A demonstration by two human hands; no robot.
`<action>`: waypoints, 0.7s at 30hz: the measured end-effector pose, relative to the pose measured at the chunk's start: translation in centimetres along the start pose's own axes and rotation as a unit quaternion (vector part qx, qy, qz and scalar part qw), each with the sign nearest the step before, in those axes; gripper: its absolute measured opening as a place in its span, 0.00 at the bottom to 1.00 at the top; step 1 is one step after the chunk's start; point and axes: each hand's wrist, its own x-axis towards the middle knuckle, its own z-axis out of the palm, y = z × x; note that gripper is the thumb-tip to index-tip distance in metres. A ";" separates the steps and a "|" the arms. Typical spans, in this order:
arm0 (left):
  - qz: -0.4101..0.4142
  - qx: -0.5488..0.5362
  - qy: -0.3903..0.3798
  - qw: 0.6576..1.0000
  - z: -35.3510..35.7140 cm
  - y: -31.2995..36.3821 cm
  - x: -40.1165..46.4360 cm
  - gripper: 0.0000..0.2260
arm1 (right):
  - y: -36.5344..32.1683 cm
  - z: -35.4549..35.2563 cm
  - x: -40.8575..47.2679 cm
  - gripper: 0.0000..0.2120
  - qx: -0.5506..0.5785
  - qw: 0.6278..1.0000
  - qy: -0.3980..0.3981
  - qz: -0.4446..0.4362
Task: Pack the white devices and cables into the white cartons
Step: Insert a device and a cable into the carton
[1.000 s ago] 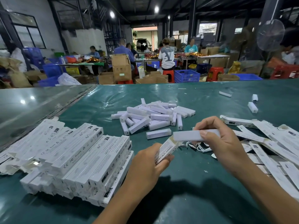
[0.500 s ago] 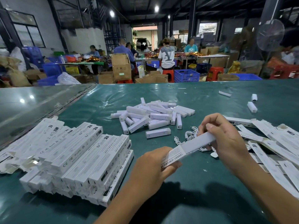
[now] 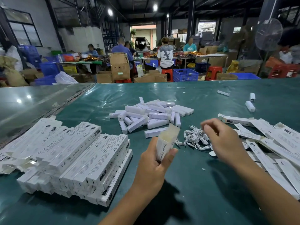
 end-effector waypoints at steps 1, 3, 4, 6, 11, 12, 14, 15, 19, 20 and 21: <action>-0.006 -0.013 0.007 1.000 0.0 0.0 0.0 0.17 | 1.4 0.1 0.7 0.06 -0.103 0.994 -0.020 0.000; -0.010 -0.027 0.024 0.999 -0.1 -0.1 0.0 0.12 | 3.6 0.8 1.0 0.03 -0.229 0.970 -0.086 0.006; -0.015 -0.032 0.031 0.999 -0.1 -0.1 0.1 0.11 | 4.0 1.3 1.0 0.03 -0.270 0.956 -0.113 0.008; -0.026 -0.046 0.040 0.998 -0.1 -0.4 0.0 0.11 | 4.8 2.1 1.0 0.08 -0.324 0.938 -0.125 0.001; -0.021 -0.051 0.044 0.997 0.0 -0.2 -0.2 0.10 | 4.2 4.1 1.3 0.23 -0.355 0.927 -0.089 -0.085; -0.025 -0.052 0.049 0.997 0.0 -0.3 -0.1 0.10 | 4.2 4.6 1.2 0.26 -0.381 0.912 -0.120 -0.090; -0.031 -0.048 0.056 0.997 0.1 -0.5 0.1 0.08 | 4.7 5.5 0.9 0.25 -0.404 0.892 -0.176 -0.103; -0.032 -0.045 0.058 0.997 0.1 -0.6 0.1 0.08 | 4.8 5.6 0.8 0.22 -0.397 0.892 -0.185 -0.110; -0.041 -0.030 0.063 0.997 0.4 -1.1 0.2 0.07 | 4.6 6.0 0.7 0.11 -0.336 0.918 -0.137 -0.160; -0.042 -0.023 0.064 0.997 0.4 -1.2 0.2 0.07 | 4.5 6.1 0.6 0.11 -0.340 0.917 -0.137 -0.157; -0.042 -0.017 0.066 0.997 0.4 -1.2 0.1 0.07 | 4.5 6.3 0.5 0.12 -0.348 0.915 -0.140 -0.147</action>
